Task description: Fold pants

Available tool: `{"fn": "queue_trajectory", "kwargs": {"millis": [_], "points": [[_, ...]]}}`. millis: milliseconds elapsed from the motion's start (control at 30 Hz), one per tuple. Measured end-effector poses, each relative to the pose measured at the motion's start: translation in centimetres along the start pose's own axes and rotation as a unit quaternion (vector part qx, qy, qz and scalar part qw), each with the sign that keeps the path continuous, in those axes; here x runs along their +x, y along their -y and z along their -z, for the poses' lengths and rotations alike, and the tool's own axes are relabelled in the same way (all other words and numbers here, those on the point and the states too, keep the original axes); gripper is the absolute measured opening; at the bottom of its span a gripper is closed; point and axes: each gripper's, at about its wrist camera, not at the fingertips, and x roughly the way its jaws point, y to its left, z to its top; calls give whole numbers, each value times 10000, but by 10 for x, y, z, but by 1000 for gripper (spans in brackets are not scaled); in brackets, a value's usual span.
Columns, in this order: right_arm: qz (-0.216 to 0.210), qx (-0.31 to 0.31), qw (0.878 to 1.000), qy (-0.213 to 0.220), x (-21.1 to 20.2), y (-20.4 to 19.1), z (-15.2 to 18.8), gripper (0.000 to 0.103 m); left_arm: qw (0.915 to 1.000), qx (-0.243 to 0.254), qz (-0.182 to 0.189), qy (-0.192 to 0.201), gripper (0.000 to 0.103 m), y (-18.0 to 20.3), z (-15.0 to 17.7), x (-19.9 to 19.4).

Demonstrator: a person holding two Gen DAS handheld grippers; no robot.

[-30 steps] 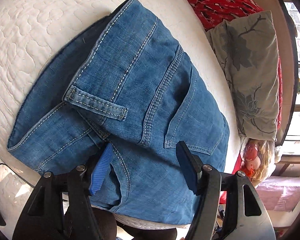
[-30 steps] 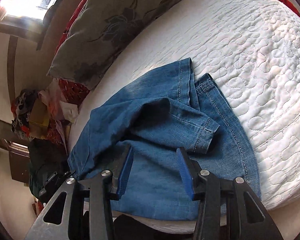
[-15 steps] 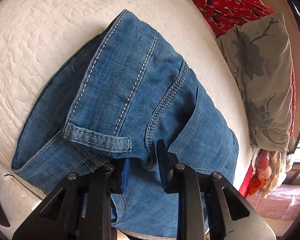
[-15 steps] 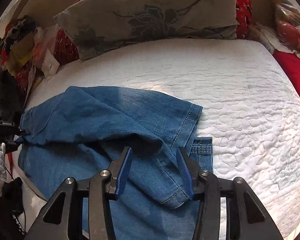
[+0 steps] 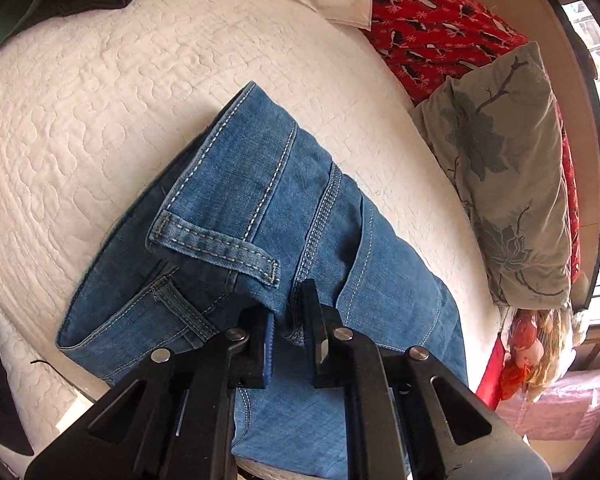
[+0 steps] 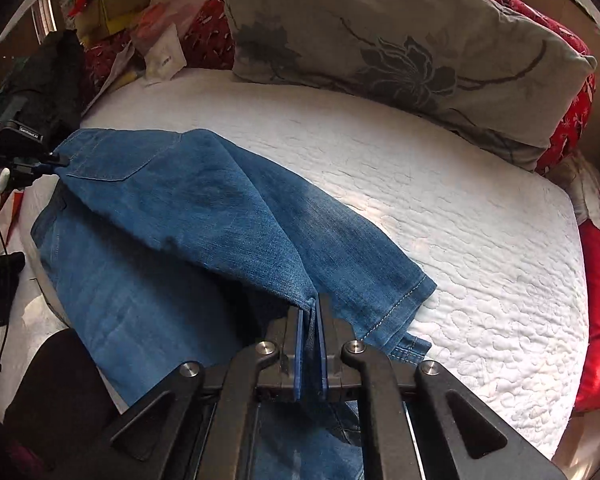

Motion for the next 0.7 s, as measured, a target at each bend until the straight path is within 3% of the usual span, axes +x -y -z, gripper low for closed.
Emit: {"fn": "queue_trajectory", "kwargs": {"millis": [167, 300, 400, 467, 533, 633, 700], "points": [[-395, -257, 9988, 93, -44, -40, 32, 5, 9998, 66, -40, 175, 9, -17, 16, -20], [-491, -151, 9984, -219, -41, -60, 78, 5, 9993, -31, -327, 161, 9, -54, 34, -22], [-218, 257, 9968, -722, -13, -54, 110, 9, 9975, -437, -451, -337, 9, -90, 38, 0], [-314, 792, 9927, -857, -9, -41, 123, 10, 9951, -733, -210, -626, 9, -109, 39, 6], [-625, 1650, 9829, -524, -24, -20, 132, 14, 9958, -686, -3, -606, 9, -113, 39, -3], [-1026, 2814, 9540, -72, -40, 11, 144, 49, 9975, -460, 117, -517, 9, -99, 35, -11], [-1179, 3372, 9340, 65, -40, 25, 152, 52, 9980, -305, 269, -493, 12, -82, 34, -11]]}}
